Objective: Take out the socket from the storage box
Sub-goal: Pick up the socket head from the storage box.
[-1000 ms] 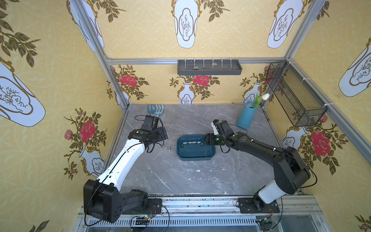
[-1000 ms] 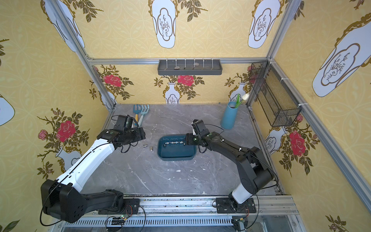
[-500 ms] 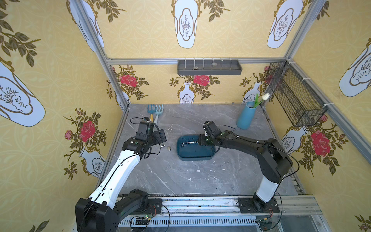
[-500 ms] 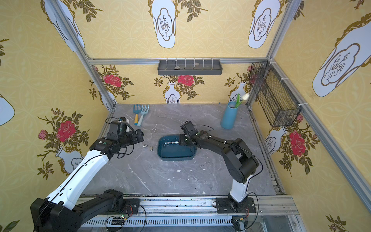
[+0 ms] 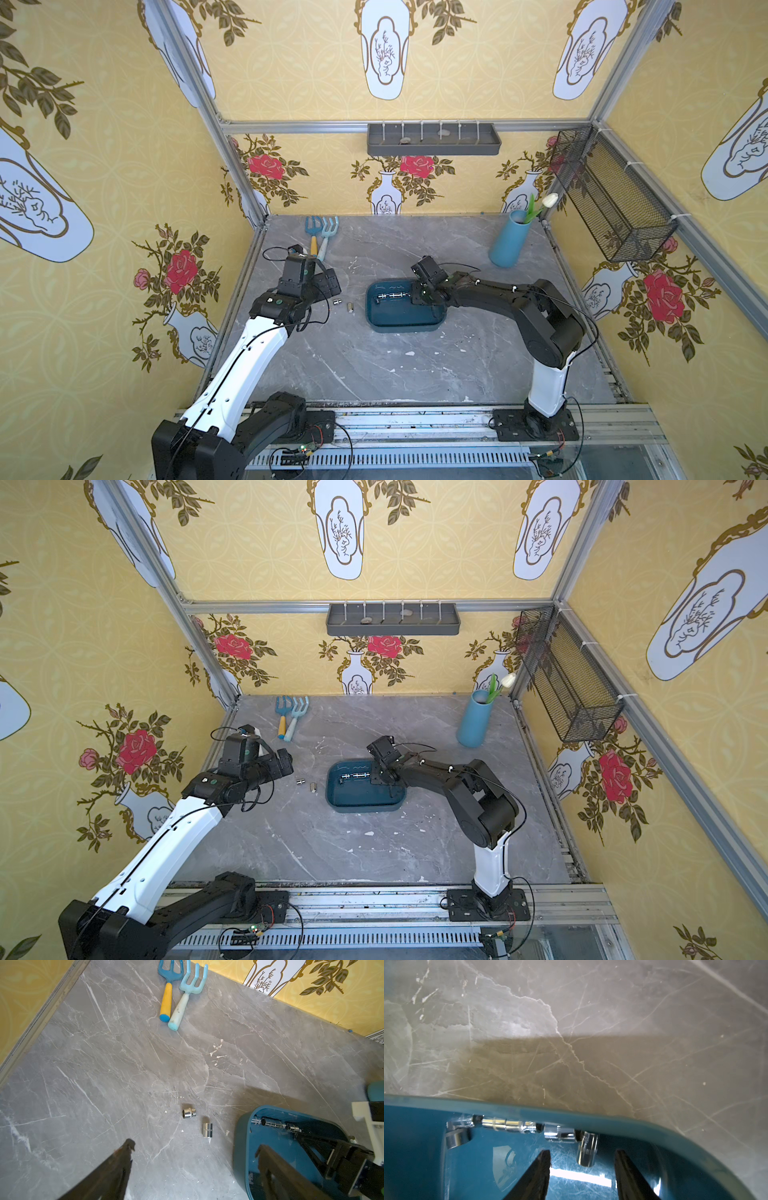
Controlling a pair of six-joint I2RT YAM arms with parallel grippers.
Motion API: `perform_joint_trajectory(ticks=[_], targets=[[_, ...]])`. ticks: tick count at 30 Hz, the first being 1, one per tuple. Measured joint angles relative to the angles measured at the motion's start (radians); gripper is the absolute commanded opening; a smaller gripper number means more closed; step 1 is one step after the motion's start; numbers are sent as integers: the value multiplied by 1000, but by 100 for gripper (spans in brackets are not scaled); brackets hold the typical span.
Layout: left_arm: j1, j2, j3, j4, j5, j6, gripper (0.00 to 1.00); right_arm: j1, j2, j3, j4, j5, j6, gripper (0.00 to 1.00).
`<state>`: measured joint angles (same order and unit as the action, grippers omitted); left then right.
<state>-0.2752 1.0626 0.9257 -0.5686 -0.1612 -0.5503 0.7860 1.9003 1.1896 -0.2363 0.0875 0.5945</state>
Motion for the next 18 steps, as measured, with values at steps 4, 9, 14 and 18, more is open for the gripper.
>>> perform_joint_trajectory(ticks=[4, 9, 14, 18], targets=[[0, 2, -2, 12, 0, 0, 98, 2, 10, -2, 0, 7, 4, 50], [0, 5, -2, 14, 1, 0, 98, 4, 18, -2, 1, 11, 4, 49], [0, 5, -3, 15, 5, -1, 98, 5, 32, 1, 1, 12, 2, 47], [0, 5, -3, 21, 32, 0, 98, 5, 40, 13, 2, 14, -6, 46]])
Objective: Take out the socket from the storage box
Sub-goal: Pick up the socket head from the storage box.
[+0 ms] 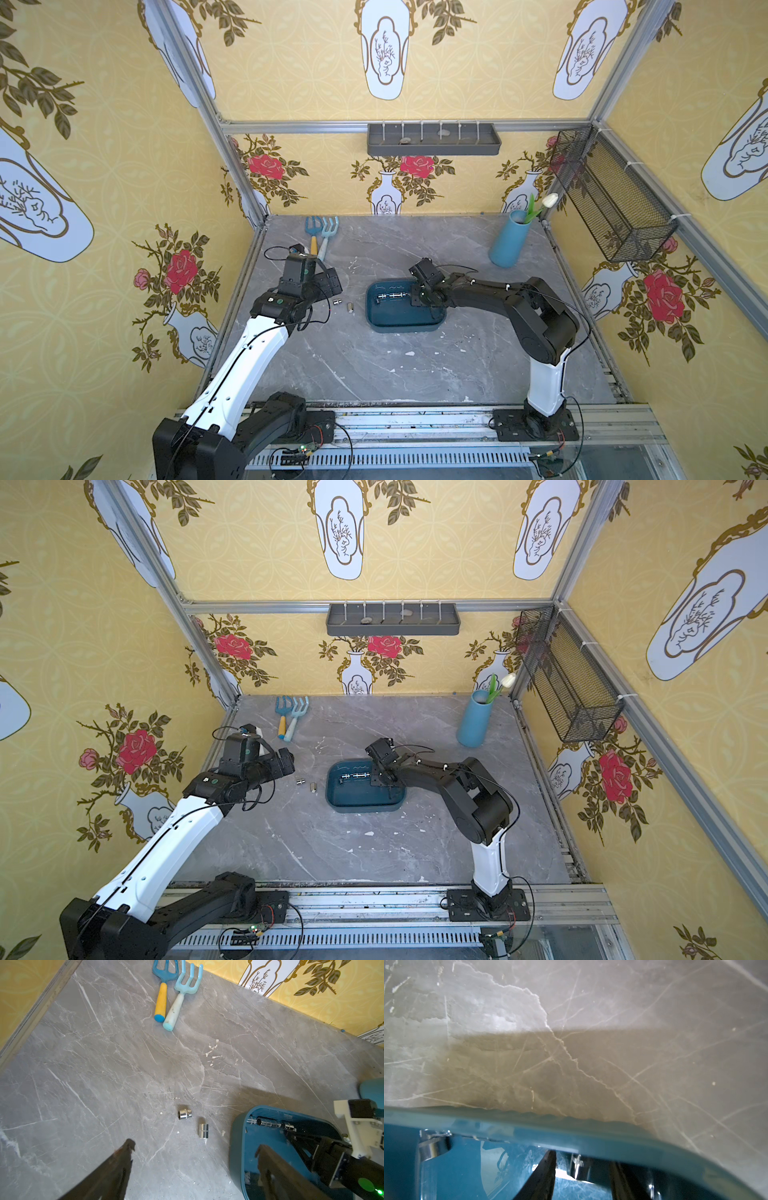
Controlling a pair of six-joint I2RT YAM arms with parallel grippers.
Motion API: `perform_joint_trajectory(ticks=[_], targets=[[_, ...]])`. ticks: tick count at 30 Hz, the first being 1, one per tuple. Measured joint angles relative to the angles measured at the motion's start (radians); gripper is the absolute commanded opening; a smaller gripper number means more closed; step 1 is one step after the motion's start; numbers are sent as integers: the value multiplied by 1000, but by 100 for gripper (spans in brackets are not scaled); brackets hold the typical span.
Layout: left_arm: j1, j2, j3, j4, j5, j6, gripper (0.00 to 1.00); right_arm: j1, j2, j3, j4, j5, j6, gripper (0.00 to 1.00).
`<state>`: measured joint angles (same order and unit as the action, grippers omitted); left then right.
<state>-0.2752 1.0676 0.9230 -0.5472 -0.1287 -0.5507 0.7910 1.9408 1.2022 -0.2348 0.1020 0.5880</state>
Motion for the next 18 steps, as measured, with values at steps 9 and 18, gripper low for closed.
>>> perform_joint_trajectory(ticks=[9, 18], targets=[[0, 0, 0, 10, 22, 1, 97, 1, 6, 7, 1, 11, -10, 43], [0, -14, -3, 14, 24, 3, 97, 3, 20, 16, 6, 16, -14, 36]])
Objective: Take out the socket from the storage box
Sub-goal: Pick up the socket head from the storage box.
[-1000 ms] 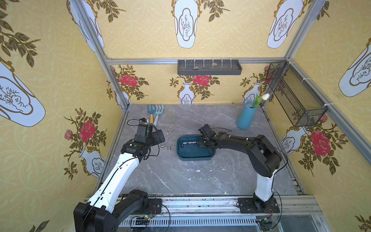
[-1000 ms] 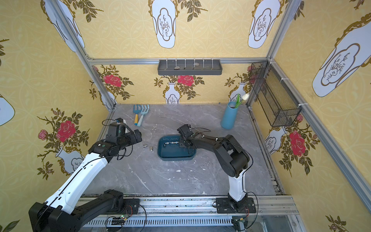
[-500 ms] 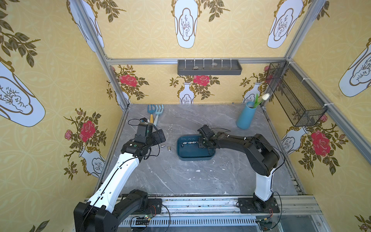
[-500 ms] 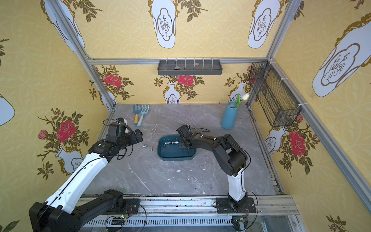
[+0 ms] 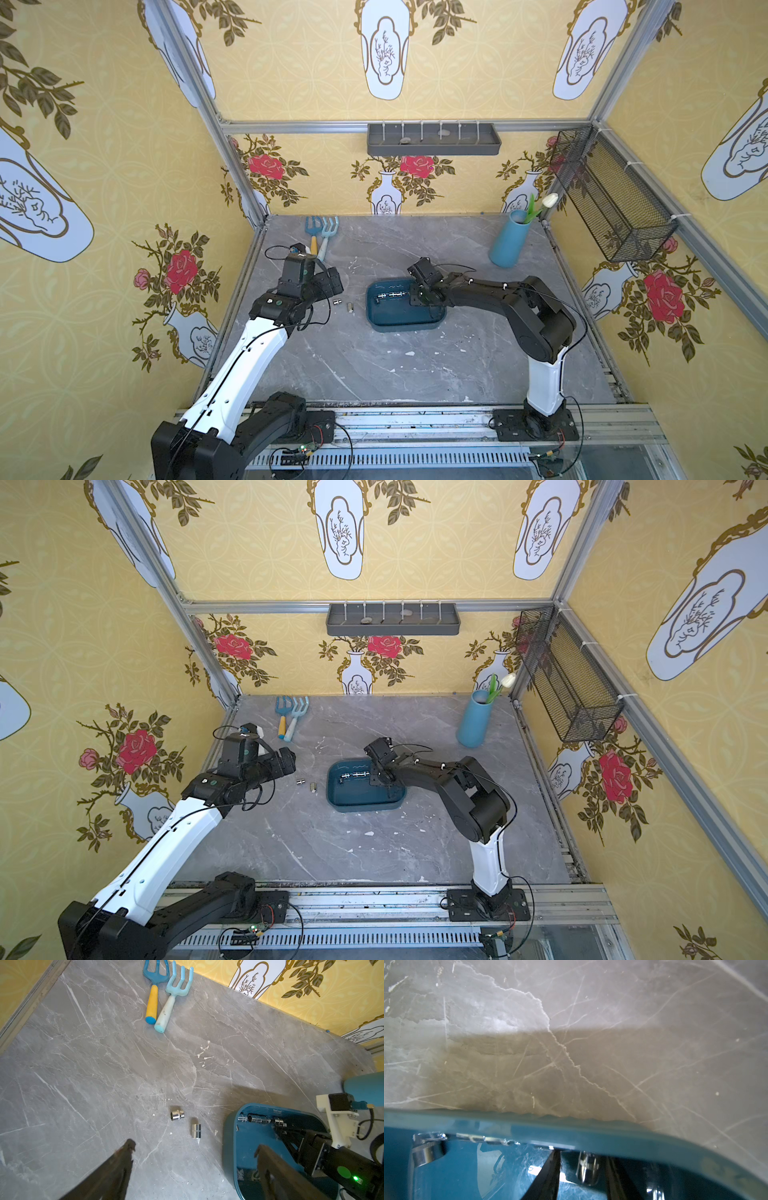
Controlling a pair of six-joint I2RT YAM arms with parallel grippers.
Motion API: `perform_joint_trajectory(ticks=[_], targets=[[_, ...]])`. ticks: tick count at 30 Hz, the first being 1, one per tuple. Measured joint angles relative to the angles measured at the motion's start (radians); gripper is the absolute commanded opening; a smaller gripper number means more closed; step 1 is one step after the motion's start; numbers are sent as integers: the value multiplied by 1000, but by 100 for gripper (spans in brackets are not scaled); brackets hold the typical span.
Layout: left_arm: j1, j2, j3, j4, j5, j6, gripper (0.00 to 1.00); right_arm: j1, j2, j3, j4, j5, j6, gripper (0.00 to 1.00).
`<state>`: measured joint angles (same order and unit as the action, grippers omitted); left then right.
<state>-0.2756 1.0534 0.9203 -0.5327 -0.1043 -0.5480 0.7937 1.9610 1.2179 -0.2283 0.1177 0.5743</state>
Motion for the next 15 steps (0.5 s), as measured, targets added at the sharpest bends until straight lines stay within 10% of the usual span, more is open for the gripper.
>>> perform_joint_trajectory(ticks=[15], targets=[[0, -3, 0, 0, 8, 1, 97, 4, 4, -10, 23, 26, -26, 20]])
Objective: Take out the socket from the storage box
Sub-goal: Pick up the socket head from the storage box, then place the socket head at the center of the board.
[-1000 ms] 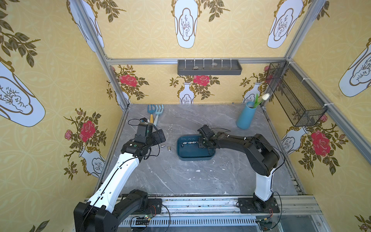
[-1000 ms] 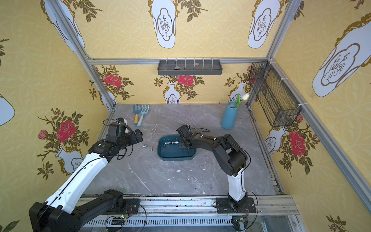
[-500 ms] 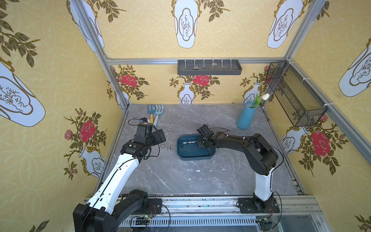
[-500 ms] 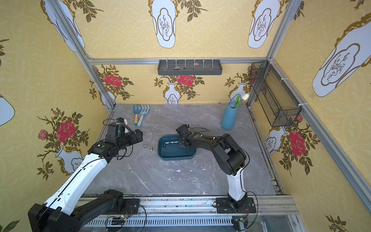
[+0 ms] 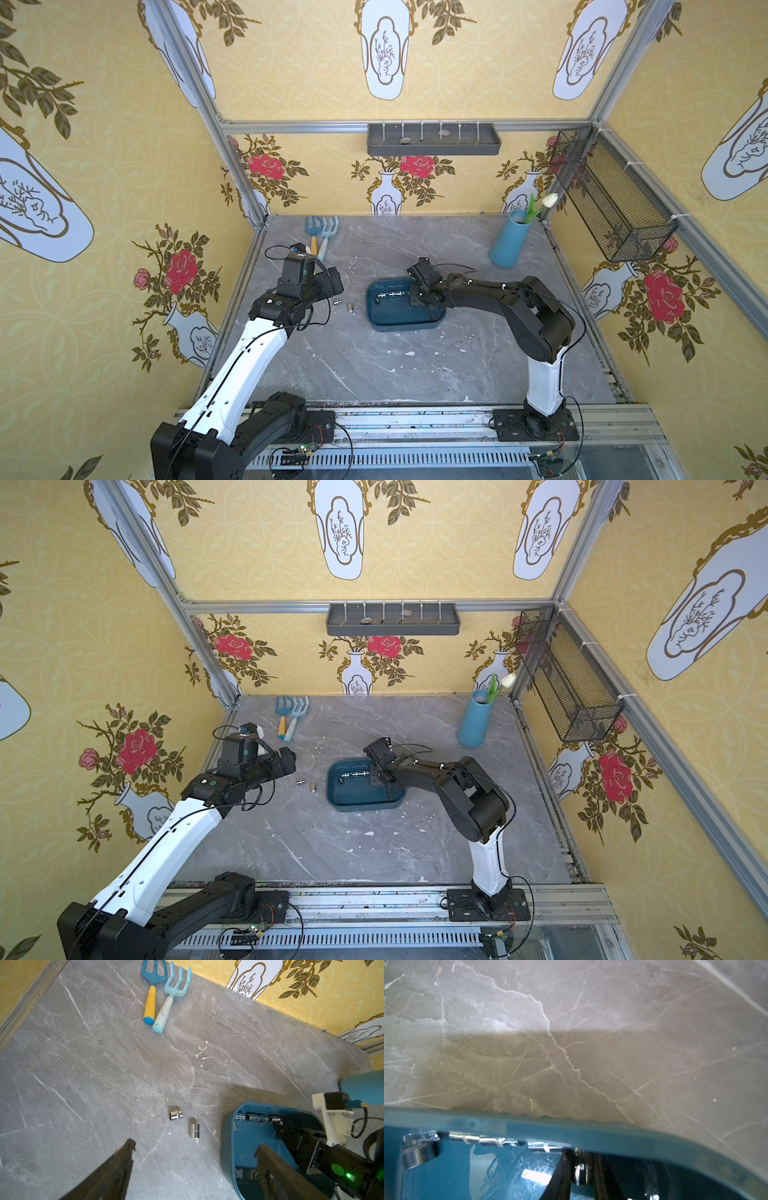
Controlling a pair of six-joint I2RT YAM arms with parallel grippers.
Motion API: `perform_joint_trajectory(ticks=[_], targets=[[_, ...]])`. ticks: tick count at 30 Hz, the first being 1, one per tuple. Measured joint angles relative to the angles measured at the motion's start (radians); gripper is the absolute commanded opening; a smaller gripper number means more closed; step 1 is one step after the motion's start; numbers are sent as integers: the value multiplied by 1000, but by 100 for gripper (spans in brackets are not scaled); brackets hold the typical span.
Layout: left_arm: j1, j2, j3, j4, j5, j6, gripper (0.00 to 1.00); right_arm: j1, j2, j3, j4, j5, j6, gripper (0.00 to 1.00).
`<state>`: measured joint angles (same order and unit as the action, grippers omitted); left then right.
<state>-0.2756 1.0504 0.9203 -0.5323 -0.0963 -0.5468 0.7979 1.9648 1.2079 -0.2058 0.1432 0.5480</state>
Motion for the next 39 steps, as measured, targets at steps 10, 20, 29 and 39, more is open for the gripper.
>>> perform_joint_trajectory(ticks=[10, 20, 29, 39], targets=[[0, 0, 0, 0, 0, 0, 97, 0, -42, -35, -5, -2, -15, 17], [0, -1, 0, 0, 0, 0, 97, 3, -181, -93, -16, -5, -19, 17], [0, -1, 0, 0, 3, 0, 97, 2, -333, -127, -79, 13, -43, 17], [0, 2, 0, 0, 16, 0, 97, -111, -485, -231, -130, 46, -74, 17]])
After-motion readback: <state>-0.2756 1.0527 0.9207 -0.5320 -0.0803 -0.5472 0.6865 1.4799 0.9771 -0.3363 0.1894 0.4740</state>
